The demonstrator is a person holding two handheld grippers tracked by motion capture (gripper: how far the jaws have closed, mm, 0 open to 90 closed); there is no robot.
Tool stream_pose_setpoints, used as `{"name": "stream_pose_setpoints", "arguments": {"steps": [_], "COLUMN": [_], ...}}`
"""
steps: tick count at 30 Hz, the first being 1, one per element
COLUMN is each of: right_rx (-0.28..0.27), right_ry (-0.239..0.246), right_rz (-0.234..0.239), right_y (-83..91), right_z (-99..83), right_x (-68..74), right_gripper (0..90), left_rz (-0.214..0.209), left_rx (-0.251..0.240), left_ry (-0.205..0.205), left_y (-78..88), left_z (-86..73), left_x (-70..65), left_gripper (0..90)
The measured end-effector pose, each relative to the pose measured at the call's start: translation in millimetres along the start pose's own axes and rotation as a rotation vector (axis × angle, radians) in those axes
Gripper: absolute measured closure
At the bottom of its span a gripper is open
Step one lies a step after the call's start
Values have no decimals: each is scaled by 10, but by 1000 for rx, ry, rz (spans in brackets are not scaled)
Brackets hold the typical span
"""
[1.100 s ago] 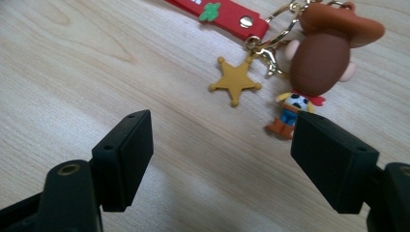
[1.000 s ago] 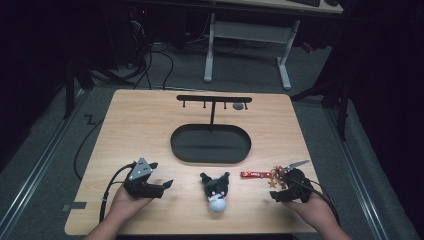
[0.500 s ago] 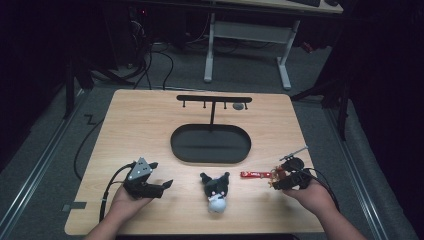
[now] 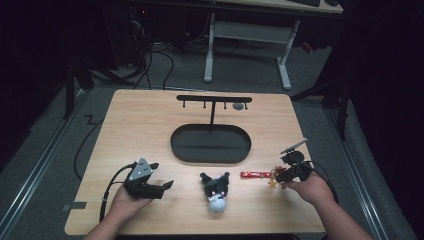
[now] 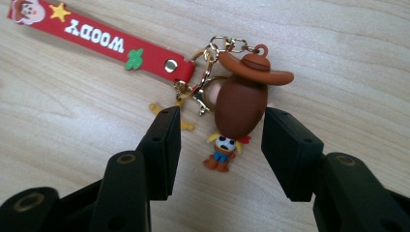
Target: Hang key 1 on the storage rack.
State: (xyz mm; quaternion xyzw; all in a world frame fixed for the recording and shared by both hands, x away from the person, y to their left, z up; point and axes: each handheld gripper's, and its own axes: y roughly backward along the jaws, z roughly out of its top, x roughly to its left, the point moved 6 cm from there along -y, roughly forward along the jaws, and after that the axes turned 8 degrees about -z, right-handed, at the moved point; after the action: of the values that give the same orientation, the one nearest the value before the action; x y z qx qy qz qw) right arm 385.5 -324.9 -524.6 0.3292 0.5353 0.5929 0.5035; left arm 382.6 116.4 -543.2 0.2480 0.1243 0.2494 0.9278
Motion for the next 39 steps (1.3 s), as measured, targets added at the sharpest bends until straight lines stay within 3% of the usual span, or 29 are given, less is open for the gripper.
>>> {"name": "stream_pose_setpoints", "arguments": {"steps": [13,30,39], "right_rx": [14,28,31], "right_ry": [-20,3,-10], "right_rz": [-19,-47,-33], "right_y": [-119,-213,-234], "right_z": [48,63,61], "right_x": [-3,-21,-54], "right_gripper": [492,558,595], "left_rz": [-2,-5,-8], "left_rx": [1,4,11], "left_ry": [-4,-6,-6], "left_y": [4,-4,-10], "left_z": [-1,-5,-10], "left_x": [-5,-4,-3], "left_gripper": [161,162,162]}}
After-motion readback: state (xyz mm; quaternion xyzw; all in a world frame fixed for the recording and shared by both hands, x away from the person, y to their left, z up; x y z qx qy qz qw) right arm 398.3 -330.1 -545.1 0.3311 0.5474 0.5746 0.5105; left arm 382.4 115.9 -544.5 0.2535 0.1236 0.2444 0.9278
